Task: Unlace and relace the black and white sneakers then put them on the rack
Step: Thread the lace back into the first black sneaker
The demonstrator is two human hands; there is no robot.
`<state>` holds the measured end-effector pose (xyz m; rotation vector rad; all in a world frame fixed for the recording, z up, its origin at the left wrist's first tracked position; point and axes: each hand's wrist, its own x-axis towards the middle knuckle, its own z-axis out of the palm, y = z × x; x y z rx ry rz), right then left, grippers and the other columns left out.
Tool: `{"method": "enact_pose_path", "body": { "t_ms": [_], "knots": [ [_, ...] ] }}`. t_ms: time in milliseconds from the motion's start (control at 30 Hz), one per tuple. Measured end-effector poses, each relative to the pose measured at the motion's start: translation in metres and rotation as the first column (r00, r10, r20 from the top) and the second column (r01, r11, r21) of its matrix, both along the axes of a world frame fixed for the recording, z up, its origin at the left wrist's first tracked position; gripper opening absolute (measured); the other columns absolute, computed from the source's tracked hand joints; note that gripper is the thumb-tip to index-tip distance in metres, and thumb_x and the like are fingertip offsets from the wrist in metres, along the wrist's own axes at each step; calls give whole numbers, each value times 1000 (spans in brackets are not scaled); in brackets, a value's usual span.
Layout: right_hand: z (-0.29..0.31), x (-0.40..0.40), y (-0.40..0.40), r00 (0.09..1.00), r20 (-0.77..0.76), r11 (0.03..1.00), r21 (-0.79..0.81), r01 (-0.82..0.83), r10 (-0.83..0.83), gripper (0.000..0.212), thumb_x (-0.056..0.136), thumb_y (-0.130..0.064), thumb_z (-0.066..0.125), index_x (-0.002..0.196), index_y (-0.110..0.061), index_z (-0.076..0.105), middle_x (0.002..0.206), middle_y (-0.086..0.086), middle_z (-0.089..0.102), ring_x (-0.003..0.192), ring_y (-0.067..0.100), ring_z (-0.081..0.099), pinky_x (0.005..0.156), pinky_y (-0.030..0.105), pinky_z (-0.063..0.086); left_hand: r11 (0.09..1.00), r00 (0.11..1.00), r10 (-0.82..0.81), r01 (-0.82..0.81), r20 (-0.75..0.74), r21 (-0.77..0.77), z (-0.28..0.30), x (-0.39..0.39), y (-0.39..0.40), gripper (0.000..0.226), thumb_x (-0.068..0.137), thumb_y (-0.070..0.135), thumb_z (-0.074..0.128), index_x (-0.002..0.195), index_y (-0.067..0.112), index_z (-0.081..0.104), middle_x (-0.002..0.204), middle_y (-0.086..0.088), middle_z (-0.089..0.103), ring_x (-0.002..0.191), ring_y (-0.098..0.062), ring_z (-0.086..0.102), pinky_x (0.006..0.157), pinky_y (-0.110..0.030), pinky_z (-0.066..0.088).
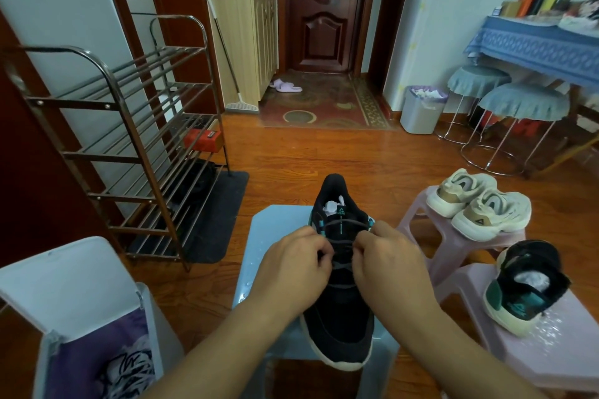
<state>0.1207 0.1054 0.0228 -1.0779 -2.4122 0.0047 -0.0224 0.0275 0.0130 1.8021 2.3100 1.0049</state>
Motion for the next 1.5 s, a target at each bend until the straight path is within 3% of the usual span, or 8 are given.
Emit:
{"method": "enact_pose_path", "body": {
  "t_ms": [300,600,733,967,1100,1200,1300,1500],
  "knots": [
    [9,0,-8,981,176,996,26,-88,82,32,53,-1,85,62,-18,59,69,2,49,60,19,51,44,24,35,999,951,-22,30,-309,21,-4,14,-3,12,89,29,58,79,23,62,81,5,54,68,-17,54,53,-29,36],
    [-14,10,-6,966,129,974,-28,-224,225,37,52,-7,90,73,-20,63,82,-2,52,64,12,56,50,24,52,999,999,24,-24,30,-25,-1,16,-2,20,101,30,48,105,24,67,103,9,52,95,-13,57,81,-31,49],
    [-9,24,9,925,119,932,5,-364,360,18,72,-15,77,88,-23,73,93,-6,57,76,9,60,64,20,55,996,993,-64,71,102,-60,-6,-1,-3,25,101,25,52,117,27,71,107,13,56,102,-8,57,89,-26,48],
    [-8,32,40,863,105,869,-20,-495,494,19,86,-10,74,99,-23,72,100,-9,61,85,6,58,75,11,36,990,984,-106,118,143,-78,-8,-7,-5,28,101,21,53,121,27,71,100,20,51,101,-4,56,90,-21,46],
    [-9,28,34,889,59,887,59,-457,454,13,97,-25,57,97,-19,69,97,-5,54,85,11,54,72,18,44,993,984,-85,98,156,-72,-9,-4,-5,27,102,23,51,121,29,71,104,20,53,101,-2,55,91,-23,48],
    [-4,26,28,929,5,919,142,-367,370,8,93,-21,61,89,-15,65,89,-3,51,79,12,48,69,19,39,994,984,-73,85,163,-69,-7,-5,-4,27,102,22,51,120,28,72,105,19,55,100,-1,55,92,-24,49],
    [-2,20,21,946,110,923,211,-322,305,13,86,-17,67,77,-17,59,81,0,49,74,17,45,60,32,43,995,985,-71,82,159,-64,-7,-4,-3,28,102,21,51,118,27,73,105,19,56,101,-2,56,91,-24,49],
    [-2,17,16,946,170,925,221,-311,277,13,83,-15,66,73,-19,58,78,0,49,73,18,43,59,35,43,998,991,-39,46,130,-52,-7,-2,-3,28,101,19,52,118,26,73,107,14,60,99,-6,57,88,-22,47]
  ]
}}
